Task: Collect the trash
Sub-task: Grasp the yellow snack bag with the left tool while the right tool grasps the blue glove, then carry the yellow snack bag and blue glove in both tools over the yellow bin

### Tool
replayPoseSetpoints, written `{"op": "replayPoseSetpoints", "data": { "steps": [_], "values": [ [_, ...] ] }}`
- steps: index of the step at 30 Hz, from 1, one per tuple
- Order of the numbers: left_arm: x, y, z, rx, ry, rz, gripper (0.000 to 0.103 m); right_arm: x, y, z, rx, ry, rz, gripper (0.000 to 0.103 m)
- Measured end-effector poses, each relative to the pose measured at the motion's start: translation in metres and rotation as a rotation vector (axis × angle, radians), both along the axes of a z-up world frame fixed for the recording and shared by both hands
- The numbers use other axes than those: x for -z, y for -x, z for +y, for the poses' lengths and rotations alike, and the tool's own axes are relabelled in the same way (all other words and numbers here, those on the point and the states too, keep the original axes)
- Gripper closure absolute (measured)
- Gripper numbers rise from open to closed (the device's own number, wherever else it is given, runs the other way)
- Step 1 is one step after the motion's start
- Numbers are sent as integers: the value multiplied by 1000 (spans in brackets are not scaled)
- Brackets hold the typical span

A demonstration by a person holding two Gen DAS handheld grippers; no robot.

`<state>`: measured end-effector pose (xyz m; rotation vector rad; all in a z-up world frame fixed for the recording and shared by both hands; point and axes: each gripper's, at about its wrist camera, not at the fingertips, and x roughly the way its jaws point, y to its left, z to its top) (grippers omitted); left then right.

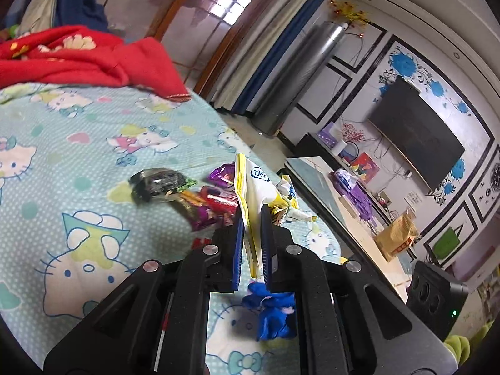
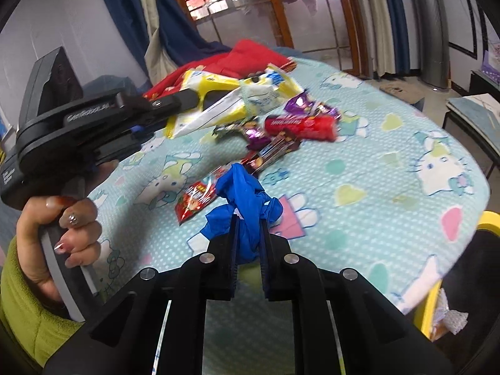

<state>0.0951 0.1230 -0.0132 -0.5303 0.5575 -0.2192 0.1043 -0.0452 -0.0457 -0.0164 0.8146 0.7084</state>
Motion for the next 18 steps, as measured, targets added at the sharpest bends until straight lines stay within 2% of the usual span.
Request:
{"op": "replayPoseSetpoints", "data": {
  "steps": [11,18],
  "values": [
    [-20,8,-26,58,-36,-62,97,-21,-20,-48,130,-15,-43,92],
    [-21,9,-41,104,-40,-64,97,-31,-28,-77,209,-22,-65,92]
  ]
}}
